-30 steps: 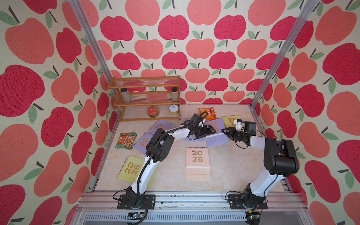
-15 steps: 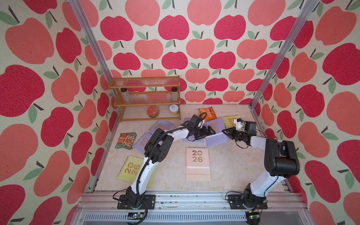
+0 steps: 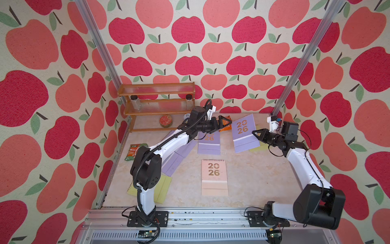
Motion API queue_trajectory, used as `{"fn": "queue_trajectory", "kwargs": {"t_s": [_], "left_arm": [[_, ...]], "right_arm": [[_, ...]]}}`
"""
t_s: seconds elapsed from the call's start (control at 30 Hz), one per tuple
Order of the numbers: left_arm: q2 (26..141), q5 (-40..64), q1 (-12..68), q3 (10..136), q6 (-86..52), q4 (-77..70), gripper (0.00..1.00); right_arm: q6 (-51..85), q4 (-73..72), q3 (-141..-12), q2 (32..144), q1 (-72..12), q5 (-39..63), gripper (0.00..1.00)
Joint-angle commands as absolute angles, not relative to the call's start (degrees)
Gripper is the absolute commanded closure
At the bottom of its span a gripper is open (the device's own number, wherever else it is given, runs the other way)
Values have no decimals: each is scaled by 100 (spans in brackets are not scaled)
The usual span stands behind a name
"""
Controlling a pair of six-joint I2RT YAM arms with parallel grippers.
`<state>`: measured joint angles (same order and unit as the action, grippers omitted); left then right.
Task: Stack the calendars
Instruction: Pick up the calendar at the center of the board, then place the calendar at the calendar.
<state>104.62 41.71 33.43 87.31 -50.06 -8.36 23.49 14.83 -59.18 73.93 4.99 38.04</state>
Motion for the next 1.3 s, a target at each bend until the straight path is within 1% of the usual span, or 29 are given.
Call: {"fn": "queue_trajectory", "kwargs": {"t_s": [0.0,0.1,0.2,0.27,0.47,0.6,0.8,0.83,0.87,0.9,0.93,1.03,1.13,1.23,1.27], "left_arm": [[10188,4582,2891,7950,-5426,-1569,0],[9742,4661,2602,7460,-5366,-1617,0],[9351,4710,2434,7064,-5297,-1703,1],[9183,4738,2367,6942,-5169,-1566,0],[9021,4764,2320,6787,-5130,-1707,0],[9038,4790,2320,6780,-5218,-1815,0],[9101,4816,2303,6753,-5335,-2008,0],[9105,4816,2303,6734,-5358,-2038,2],[9118,4820,2303,6704,-5397,-2107,6],[9131,4818,2303,6684,-5437,-2165,14],[9139,4814,2298,6666,-5470,-2206,18],[9134,4803,2294,6602,-5545,-2289,37],[9106,4782,2276,6555,-5563,-2312,52],[9061,4777,2235,6523,-5564,-2331,86],[9047,4810,2208,6523,-5555,-2297,99]], "right_arm": [[3020,1084,-6062,7168,514,4895,100],[4085,-77,-5858,7206,510,5542,100],[4921,-1084,-5665,7250,455,5830,100],[5270,-1472,-5615,7268,342,5914,100],[5549,-1830,-5579,7441,-378,5854,100],[5923,-2374,-5451,7589,-674,5779,100],[6021,-2579,-5347,7701,-1136,5621,100],[6073,-2642,-5323,7720,-1187,5601,100],[6109,-2713,-5306,7734,-1247,5586,100],[6127,-2752,-5292,7767,-1302,5565,100],[6136,-2769,-5276,7795,-1346,5553,100],[6181,-2878,-5229,7872,-1428,5512,100],[6222,-2956,-5198,7951,-1483,5495,100],[6086,-2854,-5192,8017,-1512,5511,100],[5834,-2650,-5225,8013,-1512,5490,96]]}}
